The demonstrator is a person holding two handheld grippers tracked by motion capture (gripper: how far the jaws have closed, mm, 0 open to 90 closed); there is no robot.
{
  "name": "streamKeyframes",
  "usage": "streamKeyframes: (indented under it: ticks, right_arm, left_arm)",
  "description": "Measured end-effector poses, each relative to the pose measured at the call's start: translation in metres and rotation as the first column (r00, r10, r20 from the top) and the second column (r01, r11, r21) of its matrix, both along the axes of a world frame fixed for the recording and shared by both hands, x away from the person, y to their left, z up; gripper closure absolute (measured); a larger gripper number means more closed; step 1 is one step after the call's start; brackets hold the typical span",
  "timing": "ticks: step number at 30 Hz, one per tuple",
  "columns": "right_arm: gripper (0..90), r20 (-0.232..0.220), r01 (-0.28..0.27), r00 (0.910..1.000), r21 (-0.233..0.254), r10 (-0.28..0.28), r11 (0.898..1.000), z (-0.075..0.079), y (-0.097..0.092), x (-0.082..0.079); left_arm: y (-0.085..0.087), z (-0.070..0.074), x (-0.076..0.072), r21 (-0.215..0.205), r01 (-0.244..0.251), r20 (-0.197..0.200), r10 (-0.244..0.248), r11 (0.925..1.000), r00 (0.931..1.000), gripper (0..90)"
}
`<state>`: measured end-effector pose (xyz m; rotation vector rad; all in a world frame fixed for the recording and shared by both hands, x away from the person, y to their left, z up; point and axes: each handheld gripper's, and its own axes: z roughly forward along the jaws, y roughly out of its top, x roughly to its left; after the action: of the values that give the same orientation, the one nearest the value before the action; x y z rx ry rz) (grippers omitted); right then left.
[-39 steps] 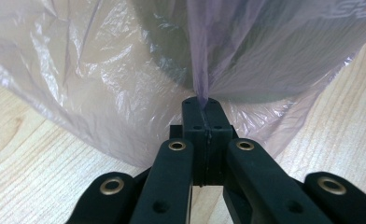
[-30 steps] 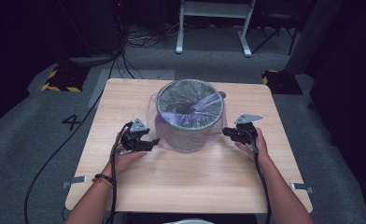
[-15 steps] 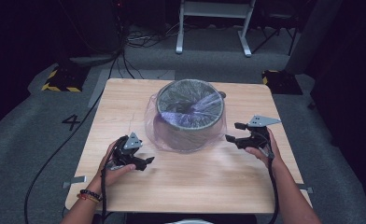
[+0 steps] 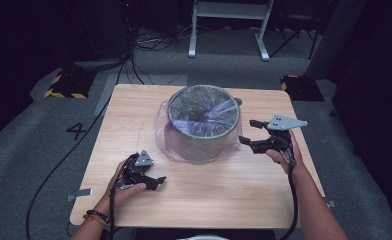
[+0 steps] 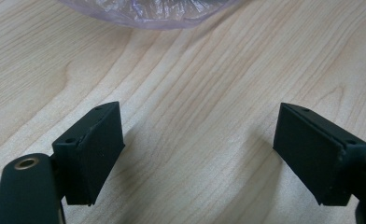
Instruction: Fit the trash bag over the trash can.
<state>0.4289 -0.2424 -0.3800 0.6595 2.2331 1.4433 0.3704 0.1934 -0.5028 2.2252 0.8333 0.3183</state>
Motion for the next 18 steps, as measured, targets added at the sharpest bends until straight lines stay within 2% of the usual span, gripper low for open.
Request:
streamKeyframes:
  ticks: [1, 5, 11, 14, 18]
  right_arm:
    - [24.2, 0.008, -0.002, 1.0, -0.001, 0.002, 1.0, 0.004, 0.001, 0.0]
    - [23.4, 0.031, 0.0, 0.9995, -0.012, 0.0, 1.0, 0.016, 0.005, 0.002]
    - [22.9, 0.053, 0.016, 0.9985, 0.018, -0.017, 1.0, 0.032, 0.007, 0.005]
    - [21.9, 0.049, 0.016, 0.9987, 0.03, -0.017, 0.999, 0.039, 0.01, 0.004]
    - [20.3, 0.067, 0.027, 0.9973, 0.01, -0.027, 1.0, 0.049, 0.016, 0.003]
  left_arm:
    - [0.0, -0.001, -0.001, 0.005, 0.001, 0.011, -0.001, 1.0, 0.9999, 15.5]
    - [0.002, -0.001, -0.001, 0.006, 0.009, 0.011, -0.01, 0.9999, 0.9999, 15.2]
    - [0.002, -0.001, -0.001, 0.006, 0.01, 0.011, -0.01, 0.9999, 0.9999, 15.0]
    - [0.002, -0.001, -0.001, 0.006, 0.01, 0.011, -0.011, 0.9999, 0.9999, 15.0]
    - [0.002, -0.001, -0.001, 0.006, 0.011, 0.011, -0.011, 0.9999, 0.9999, 15.0]
